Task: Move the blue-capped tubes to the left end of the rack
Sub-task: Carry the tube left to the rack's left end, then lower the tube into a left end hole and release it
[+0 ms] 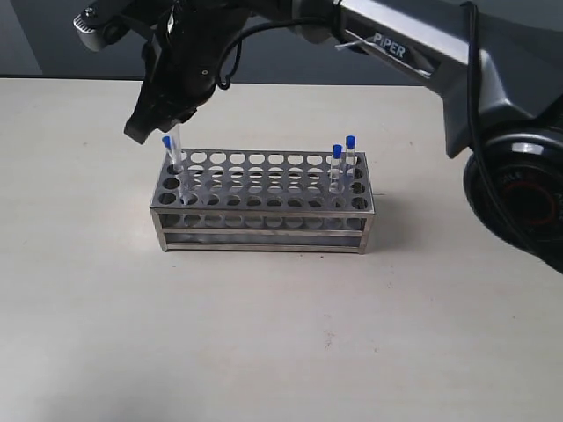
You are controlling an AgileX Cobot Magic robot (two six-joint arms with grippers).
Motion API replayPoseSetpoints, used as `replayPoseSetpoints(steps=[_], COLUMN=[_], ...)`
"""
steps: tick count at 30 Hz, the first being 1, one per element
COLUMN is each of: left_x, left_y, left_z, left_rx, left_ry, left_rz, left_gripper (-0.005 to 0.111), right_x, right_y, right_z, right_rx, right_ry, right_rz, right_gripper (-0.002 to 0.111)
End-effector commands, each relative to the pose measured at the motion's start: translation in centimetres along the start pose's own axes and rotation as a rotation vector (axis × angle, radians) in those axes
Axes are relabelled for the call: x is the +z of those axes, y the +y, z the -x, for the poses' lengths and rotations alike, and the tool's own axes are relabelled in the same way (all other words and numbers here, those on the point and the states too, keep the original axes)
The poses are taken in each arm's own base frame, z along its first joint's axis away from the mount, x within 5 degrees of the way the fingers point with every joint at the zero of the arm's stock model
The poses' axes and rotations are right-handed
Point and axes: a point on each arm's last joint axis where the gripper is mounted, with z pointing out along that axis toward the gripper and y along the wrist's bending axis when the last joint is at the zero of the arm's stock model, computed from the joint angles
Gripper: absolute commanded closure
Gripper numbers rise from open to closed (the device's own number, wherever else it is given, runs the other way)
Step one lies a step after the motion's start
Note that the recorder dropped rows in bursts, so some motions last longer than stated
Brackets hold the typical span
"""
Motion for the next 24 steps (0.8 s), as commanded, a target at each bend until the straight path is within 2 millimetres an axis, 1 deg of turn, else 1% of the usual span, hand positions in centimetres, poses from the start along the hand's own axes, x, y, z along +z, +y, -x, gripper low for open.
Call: replayPoseSetpoints(steps=[1,7,10,15,18,24], left_x=[-0.1,-0.1,-0.1,-0.1,-0.1,-0.1], left_y=[-0.1,-0.1,-0.1,-0.1,-0.1,-0.1], left_z=[0.2,0.2,0.2,0.2,0.2,0.2], left_rx=[-0.005,-0.005,-0.005,-0.005,-0.005,-0.005], left_ry=[-0.012,-0.012,-0.012,-0.012,-0.012,-0.012], left_rz=[-0.011,-0.011,-0.011,-0.011,-0.011,-0.011], left_gripper=[0.106,0.106,0.106,0.106,0.106,0.106], right_x=[0.6,2.9,3.9,4.7,5.3,6.3], right_y=[-0.3,-0.2,0.0,0.1,0.1,0.4], right_z=[0.1,-0.8,-0.9,-0.9,-1.3,-1.8], right_rx=[-0.008,0.003,0.027,0.056,0.106,0.121], right_ry=[-0.020,0.021,0.010,-0.006,0.016,0.048], right_rz=[-0.016,0.008,0.037,0.049,0.059,0.094], right_gripper=[0.109,0.109,0.109,0.109,0.109,0.109])
